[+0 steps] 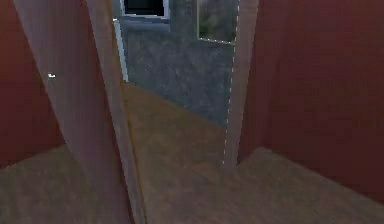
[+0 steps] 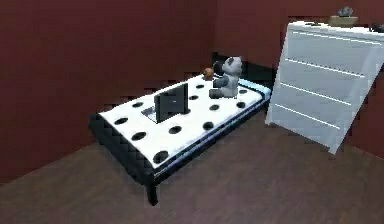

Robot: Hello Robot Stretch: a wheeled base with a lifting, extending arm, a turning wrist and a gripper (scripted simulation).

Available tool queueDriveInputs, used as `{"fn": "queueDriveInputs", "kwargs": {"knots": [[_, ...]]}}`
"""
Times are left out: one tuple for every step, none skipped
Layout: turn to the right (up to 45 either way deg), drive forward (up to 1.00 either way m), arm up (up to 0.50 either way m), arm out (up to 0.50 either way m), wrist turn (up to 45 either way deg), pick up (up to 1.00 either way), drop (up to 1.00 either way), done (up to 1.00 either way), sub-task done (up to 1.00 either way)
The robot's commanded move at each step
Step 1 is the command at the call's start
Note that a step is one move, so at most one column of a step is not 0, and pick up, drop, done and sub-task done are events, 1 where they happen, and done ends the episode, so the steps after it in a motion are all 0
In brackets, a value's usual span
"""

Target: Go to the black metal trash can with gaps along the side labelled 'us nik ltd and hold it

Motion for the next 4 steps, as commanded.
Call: {"fn": "queueDriveInputs", "kwargs": {"knots": [[45.0,0.00,0.00,0.00,0.0,0.00,0.00,0.00,0.00],[0.0,0.05,0.00,0.00,0.0,0.00,0.00,0.00,0.00],[45.0,0.00,0.00,0.00,0.0,0.00,0.00,0.00,0.00],[45.0,0.00,0.00,0.00,0.0,0.00,0.00,0.00,0.00]]}}
